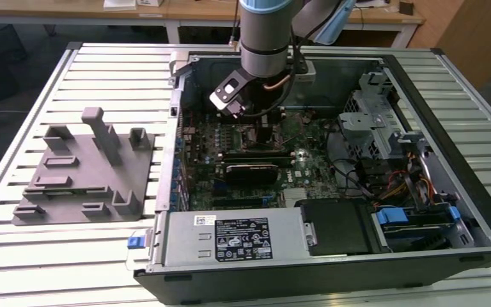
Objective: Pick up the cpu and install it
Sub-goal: 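Place the cpu into insertion slot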
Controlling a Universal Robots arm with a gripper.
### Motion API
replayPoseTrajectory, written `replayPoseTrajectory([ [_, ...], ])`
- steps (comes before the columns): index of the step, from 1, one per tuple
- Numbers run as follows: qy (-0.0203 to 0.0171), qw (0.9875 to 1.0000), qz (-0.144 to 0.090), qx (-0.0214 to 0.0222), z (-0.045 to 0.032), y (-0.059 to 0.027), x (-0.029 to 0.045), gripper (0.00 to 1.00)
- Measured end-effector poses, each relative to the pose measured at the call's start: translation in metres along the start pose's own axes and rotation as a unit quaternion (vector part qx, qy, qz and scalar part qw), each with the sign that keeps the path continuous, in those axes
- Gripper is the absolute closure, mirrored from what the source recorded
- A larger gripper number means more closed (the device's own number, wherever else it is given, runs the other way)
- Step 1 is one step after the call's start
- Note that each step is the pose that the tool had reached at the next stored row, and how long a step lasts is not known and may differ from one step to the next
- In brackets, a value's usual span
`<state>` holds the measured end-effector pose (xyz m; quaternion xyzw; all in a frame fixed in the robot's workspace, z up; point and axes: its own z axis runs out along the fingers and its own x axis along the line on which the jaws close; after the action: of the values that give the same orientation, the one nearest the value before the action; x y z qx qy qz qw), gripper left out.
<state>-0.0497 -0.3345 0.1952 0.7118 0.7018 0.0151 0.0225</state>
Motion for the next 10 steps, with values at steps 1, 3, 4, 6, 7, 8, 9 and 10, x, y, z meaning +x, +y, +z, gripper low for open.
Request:
replayPoseTrajectory([
  [1, 0.0000, 1.0000, 0.000, 0.0000, 0.0006, 0.0000, 0.0000, 0.47],
  [3, -0.0001, 1.0000, 0.000, 0.0002, 0.0011, -0.0001, -0.0001, 0.47],
  [4, -0.0002, 1.0000, 0.000, 0.0002, 0.0011, -0.0002, -0.0001, 0.47],
  [6, 0.0000, 1.0000, 0.000, 0.0001, 0.0012, -0.0001, 0.0000, 0.47],
  [7, 0.0000, 1.0000, 0.000, 0.0001, 0.0013, -0.0001, 0.0000, 0.47],
  [8, 0.0000, 1.0000, 0.000, 0.0001, 0.0013, -0.0001, 0.0000, 0.47],
  [9, 0.0000, 1.0000, 0.000, 0.0000, 0.0013, -0.0001, 0.0000, 0.47],
  [10, 0.0000, 1.0000, 0.000, 0.0001, 0.0013, -0.0001, 0.0000, 0.47],
])
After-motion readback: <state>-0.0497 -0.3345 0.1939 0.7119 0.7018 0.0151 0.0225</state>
